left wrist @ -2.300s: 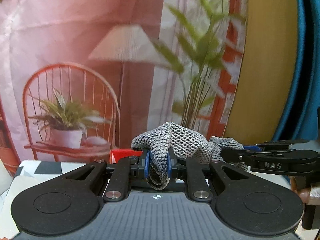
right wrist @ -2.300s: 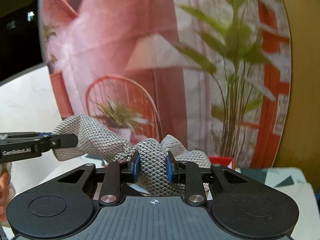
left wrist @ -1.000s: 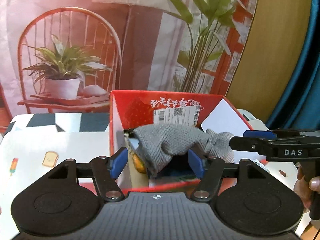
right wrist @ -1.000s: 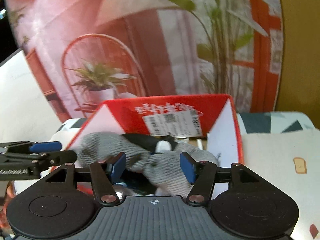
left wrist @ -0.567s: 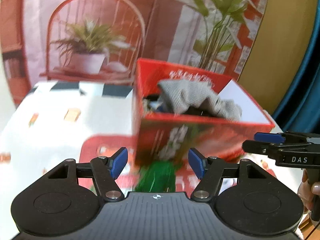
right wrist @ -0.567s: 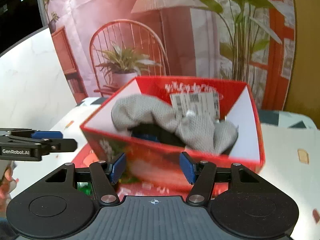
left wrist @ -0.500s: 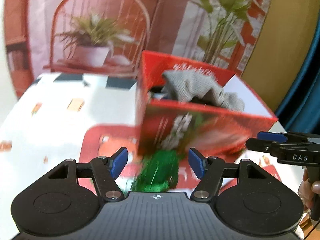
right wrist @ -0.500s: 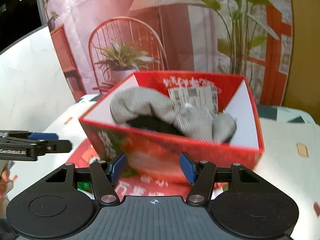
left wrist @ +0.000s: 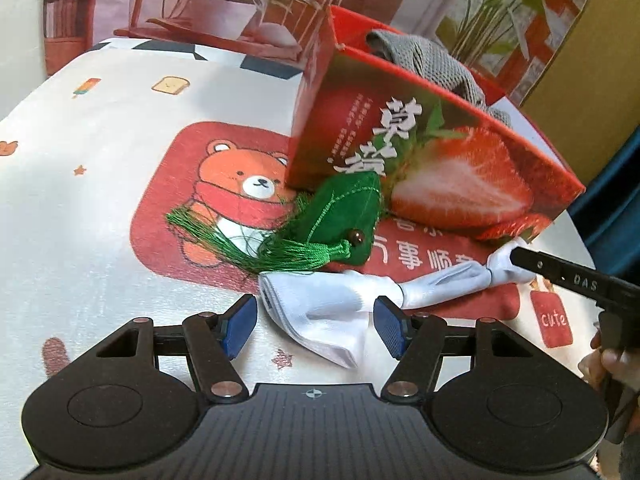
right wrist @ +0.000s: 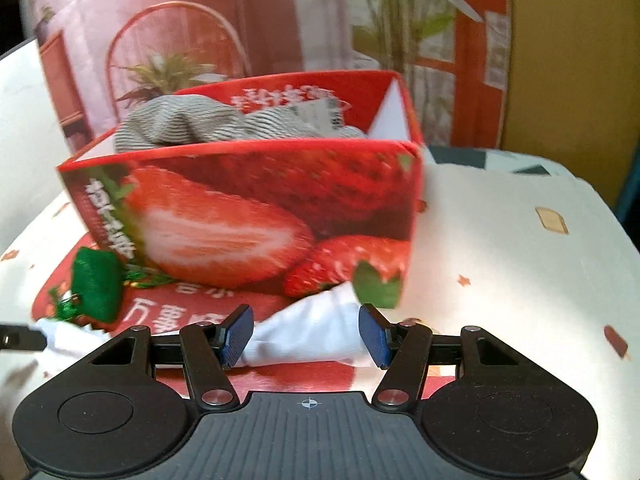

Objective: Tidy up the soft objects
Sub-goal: 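Move both grippers down to the white sock on the table, then close both grippers on the white sock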

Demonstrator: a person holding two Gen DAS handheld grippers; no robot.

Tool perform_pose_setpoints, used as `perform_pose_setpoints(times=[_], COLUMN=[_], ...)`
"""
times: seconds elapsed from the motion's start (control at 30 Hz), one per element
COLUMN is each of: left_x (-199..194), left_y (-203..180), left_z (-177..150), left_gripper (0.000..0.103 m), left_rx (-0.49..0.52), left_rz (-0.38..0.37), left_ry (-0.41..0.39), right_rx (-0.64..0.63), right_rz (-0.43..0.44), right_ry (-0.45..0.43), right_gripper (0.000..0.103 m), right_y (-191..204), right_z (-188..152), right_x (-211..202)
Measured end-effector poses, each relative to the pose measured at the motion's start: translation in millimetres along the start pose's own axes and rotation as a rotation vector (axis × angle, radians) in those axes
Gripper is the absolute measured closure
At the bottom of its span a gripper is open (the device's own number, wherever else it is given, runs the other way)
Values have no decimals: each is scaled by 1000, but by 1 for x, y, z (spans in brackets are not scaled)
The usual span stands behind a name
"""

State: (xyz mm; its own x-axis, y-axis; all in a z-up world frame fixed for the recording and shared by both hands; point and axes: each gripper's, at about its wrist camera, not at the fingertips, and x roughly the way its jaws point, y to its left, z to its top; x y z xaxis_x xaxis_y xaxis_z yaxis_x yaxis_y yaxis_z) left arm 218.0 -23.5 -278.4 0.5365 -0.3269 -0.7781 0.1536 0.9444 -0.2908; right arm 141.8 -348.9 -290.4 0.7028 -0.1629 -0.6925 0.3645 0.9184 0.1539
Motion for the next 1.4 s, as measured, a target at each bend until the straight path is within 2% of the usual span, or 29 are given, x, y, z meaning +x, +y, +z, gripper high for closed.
perform_pose_setpoints(times=[0.13, 0.3, 0.37, 0.57, 0.63, 0.83, 1.4], left_x=[10, 14, 13, 12, 11, 9, 7], left_y=[-6, -9, -9, -4, -1, 0, 4], left_z=[-3, -7, -8, -10, -11, -16, -19], left_gripper=[40, 51, 63, 82, 85, 85, 85], left_rx=[19, 45, 59, 71, 68, 72, 54], left_rz=[19, 45, 58, 70, 61, 62, 55], left_ry=[11, 4, -3, -19, -20, -23, -29], right_rx=[28, 16, 8, 0, -6, -13, 17], right_rz=[-9, -10, -8, 16, 20, 28, 55], right_ry=[7, 22, 24, 34, 33, 22, 10], right_gripper=[47, 48, 54, 71, 74, 78, 78], right_y=[-2, 4, 7, 14, 18, 26, 26], right_z=[-2, -6, -9, -14, -16, -28, -46], right_x=[13, 23, 24, 22, 20, 10, -6])
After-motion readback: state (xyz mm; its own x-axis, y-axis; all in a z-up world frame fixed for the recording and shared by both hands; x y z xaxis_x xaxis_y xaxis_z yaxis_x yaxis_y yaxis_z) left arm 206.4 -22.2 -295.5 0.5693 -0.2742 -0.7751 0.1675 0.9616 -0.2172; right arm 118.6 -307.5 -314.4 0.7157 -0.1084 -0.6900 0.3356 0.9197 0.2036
